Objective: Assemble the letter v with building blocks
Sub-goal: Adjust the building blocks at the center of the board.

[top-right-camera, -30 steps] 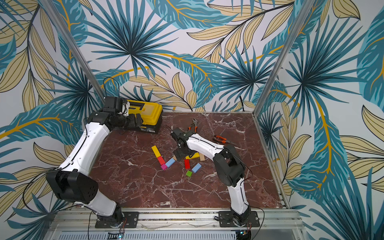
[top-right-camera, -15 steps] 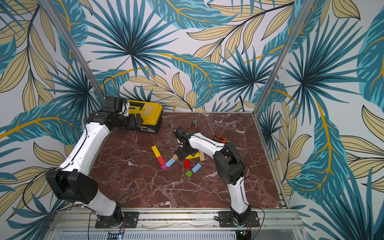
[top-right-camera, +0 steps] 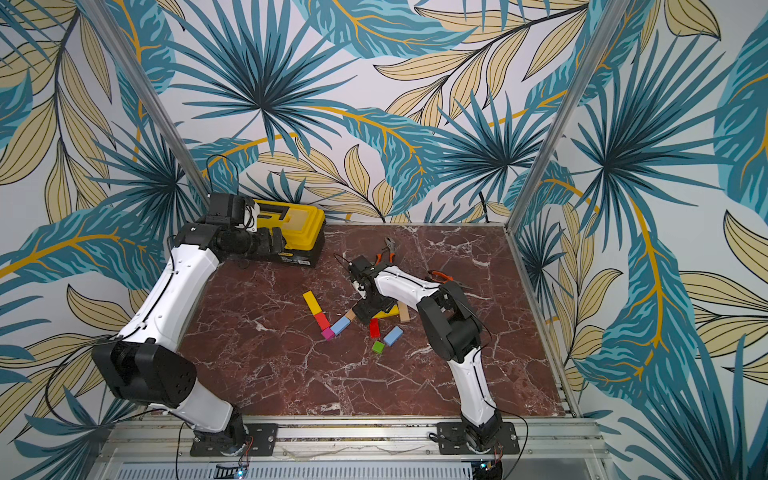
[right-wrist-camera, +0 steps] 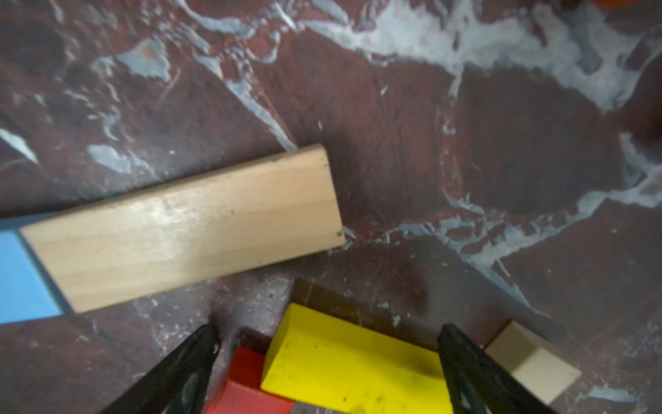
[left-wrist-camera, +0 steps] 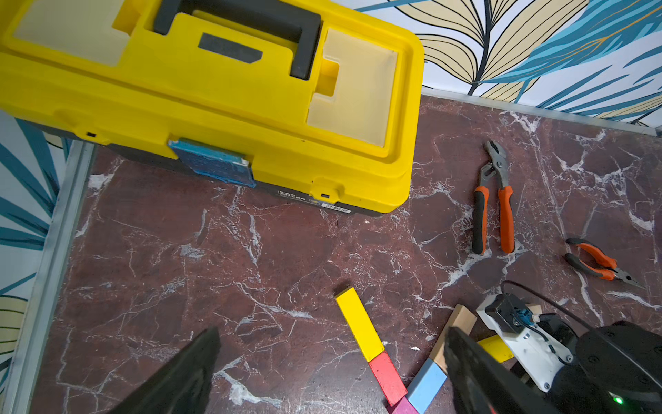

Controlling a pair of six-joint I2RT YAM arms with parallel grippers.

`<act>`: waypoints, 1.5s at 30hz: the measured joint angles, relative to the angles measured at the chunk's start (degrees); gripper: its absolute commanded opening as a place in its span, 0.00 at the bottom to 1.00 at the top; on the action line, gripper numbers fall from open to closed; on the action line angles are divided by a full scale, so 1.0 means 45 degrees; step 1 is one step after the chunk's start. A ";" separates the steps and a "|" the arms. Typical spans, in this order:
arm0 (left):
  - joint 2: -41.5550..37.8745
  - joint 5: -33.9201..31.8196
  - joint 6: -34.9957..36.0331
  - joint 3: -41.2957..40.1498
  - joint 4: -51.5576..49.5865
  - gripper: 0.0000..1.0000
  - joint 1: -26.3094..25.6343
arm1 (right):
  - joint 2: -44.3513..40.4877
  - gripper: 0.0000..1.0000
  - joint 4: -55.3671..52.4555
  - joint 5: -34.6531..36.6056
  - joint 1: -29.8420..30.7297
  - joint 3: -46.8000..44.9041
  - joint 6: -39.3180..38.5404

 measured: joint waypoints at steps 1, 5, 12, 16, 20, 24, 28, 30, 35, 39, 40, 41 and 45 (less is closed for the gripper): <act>0.0000 0.0000 0.0000 0.0000 0.0000 0.99 0.0000 | 0.0029 0.98 0.0005 0.0005 0.0000 0.0049 -0.0044; 0.0000 0.0000 0.0010 0.0000 0.0000 1.00 0.0000 | 0.0102 0.98 0.0000 0.0000 -0.0024 0.0107 -0.0204; 0.0000 0.0000 0.0015 0.0000 0.0000 0.99 0.0000 | 0.0199 0.98 -0.0005 -0.0209 -0.0073 0.0185 -0.0291; 0.0000 0.0000 0.0015 0.0000 0.0000 0.99 0.0000 | 0.0189 0.97 0.0015 -0.0325 -0.0083 0.0112 -0.0277; 0.0000 0.0000 0.0015 0.0000 0.0000 0.99 0.0005 | -0.0141 0.96 0.0316 -0.0457 -0.0117 -0.0461 -0.0097; 0.0000 0.0005 0.0015 0.0000 0.0000 0.99 0.0010 | -0.0767 0.96 0.0427 -0.0476 -0.0112 -0.1418 0.0151; 0.0000 0.0019 0.0015 0.0000 0.0000 0.99 0.0010 | -0.1282 0.96 0.0427 -0.0486 -0.0112 -0.2205 0.0398; 0.0000 0.0049 0.0015 0.0000 0.0000 0.99 0.0010 | -0.1511 0.95 0.0452 -0.0539 -0.0112 -0.2550 0.0549; 0.0000 0.0058 0.0015 0.0000 0.0000 0.99 0.0010 | -0.1982 0.93 0.0617 -0.0782 -0.0112 -0.3317 0.0928; 0.0000 0.0102 0.0015 0.0000 0.0000 0.99 0.0010 | -0.2429 0.93 0.0869 -0.0860 -0.0053 -0.3963 0.1277; 0.0000 0.0107 0.0015 0.0000 0.0000 0.99 0.0010 | -0.2550 0.93 0.0908 -0.0860 -0.0024 -0.4133 0.1370; 0.0000 0.0112 0.0015 0.0000 0.0000 0.99 0.0010 | -0.2676 0.94 0.0923 -0.0865 0.0015 -0.4308 0.1467; 0.0000 0.0175 0.0015 0.0000 0.0000 0.99 0.0010 | -0.3327 0.96 0.0962 -0.0845 0.0097 -0.4843 0.1948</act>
